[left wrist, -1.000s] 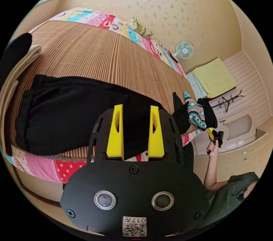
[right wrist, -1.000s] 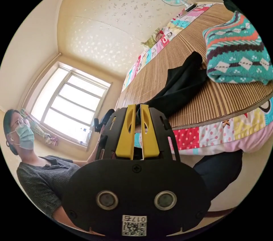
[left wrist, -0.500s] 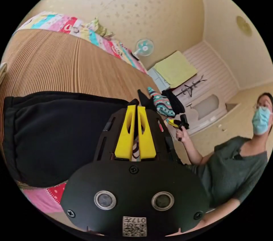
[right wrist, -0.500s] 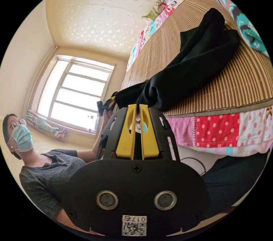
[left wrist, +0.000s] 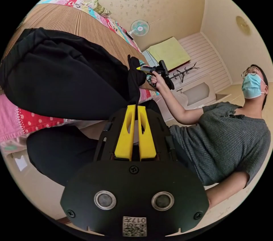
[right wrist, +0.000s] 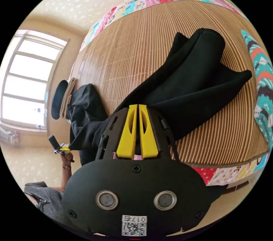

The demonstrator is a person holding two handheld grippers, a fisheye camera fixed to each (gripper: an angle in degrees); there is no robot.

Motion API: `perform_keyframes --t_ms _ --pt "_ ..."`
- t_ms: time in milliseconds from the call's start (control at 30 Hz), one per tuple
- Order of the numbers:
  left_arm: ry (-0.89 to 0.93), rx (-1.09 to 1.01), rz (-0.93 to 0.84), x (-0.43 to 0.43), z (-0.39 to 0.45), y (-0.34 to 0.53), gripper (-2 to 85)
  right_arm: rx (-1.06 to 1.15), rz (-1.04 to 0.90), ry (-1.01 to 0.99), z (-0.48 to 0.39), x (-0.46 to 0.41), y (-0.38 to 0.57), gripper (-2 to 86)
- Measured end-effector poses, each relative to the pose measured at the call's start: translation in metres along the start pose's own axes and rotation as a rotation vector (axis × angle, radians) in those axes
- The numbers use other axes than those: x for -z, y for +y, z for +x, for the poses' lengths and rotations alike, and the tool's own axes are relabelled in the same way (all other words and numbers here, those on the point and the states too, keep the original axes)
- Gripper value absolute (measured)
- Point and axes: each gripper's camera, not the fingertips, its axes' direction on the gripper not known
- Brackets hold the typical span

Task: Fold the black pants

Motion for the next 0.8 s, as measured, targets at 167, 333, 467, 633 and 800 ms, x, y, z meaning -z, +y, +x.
perform_keyframes --t_ms 167,333,467,633,800 --pt "-0.092 -0.105 -0.111 -0.018 0.026 -0.025 -0.9 0.313 0.634 -0.607 -0.010 0.172 0.052 0.8" --pt "-0.037 -0.165 -0.144 -0.034 0.029 -0.018 -0.9 0.130 0.750 -0.145 0.001 0.228 0.128 2.3" --pt "-0.004 -0.209 -0.278 -0.057 0.035 -0.011 -1.0 0.070 0.425 0.014 -0.008 0.151 0.096 9.8" --pt "-0.081 -0.217 -0.397 -0.083 0.047 -0.009 -1.0 0.158 0.099 -0.056 -0.079 0.008 0.000 15.0" --pt "-0.114 -0.218 -0.419 -0.087 0.055 0.000 -0.9 0.164 -0.313 0.326 -0.137 -0.153 -0.086 14.4"
